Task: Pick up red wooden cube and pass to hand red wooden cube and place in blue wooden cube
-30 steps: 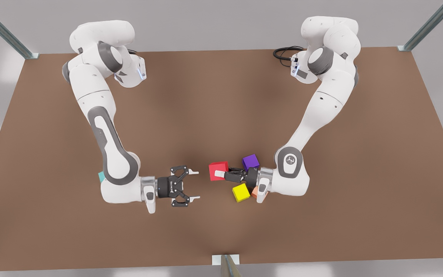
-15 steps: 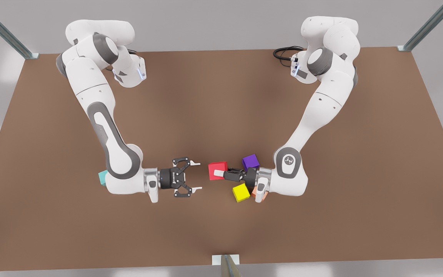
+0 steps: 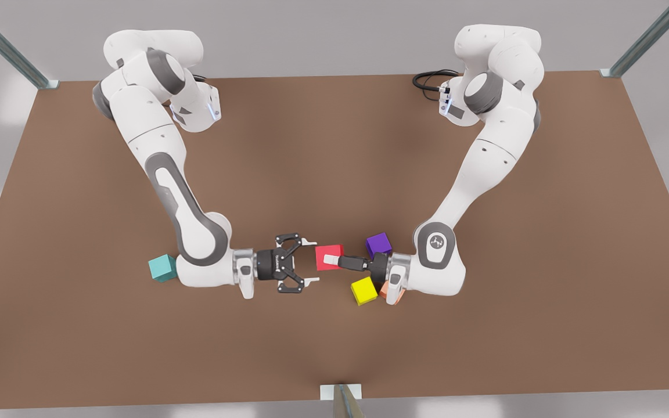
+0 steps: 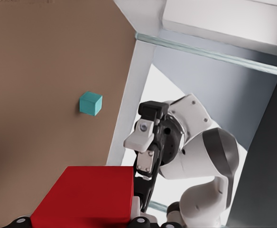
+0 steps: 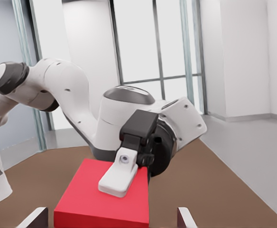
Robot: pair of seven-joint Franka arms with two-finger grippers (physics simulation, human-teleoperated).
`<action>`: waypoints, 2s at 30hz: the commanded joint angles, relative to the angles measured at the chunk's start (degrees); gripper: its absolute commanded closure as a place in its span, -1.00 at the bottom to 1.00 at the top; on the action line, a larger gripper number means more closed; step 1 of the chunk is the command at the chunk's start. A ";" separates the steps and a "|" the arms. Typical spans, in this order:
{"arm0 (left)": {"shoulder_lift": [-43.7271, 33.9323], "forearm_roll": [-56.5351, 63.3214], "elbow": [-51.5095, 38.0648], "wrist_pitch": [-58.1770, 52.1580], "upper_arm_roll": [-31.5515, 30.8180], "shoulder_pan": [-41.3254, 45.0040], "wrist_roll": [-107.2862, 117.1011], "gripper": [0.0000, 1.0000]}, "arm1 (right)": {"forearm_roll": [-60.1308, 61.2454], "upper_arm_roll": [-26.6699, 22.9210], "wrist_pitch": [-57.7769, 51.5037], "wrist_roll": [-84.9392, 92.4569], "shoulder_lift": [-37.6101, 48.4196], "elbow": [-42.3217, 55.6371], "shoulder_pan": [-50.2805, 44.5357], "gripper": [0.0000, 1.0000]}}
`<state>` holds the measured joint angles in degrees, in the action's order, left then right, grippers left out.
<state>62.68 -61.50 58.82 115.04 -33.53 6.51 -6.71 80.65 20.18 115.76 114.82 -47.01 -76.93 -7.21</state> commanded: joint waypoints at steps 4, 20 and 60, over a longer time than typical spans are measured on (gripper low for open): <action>-0.28 -0.55 -0.02 -0.26 -0.13 0.00 -8.58 -0.27 | 0.82 0.03 1.13 4.71 -0.18 0.03 -0.97 -1.00; -0.28 -0.64 -0.11 0.62 -0.31 0.52 -7.26 -0.27 | 2.40 0.03 4.91 4.72 -1.85 0.11 -4.13 -0.96; -48.27 65.98 24.15 -32.07 28.78 2.64 5.57 -1.00 | -93.92 -9.90 7.54 -54.70 18.27 -21.59 17.32 -0.02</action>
<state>14.45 4.37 83.01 83.43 -4.72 9.19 -3.99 -11.50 10.54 113.75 82.69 -29.62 -96.62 10.04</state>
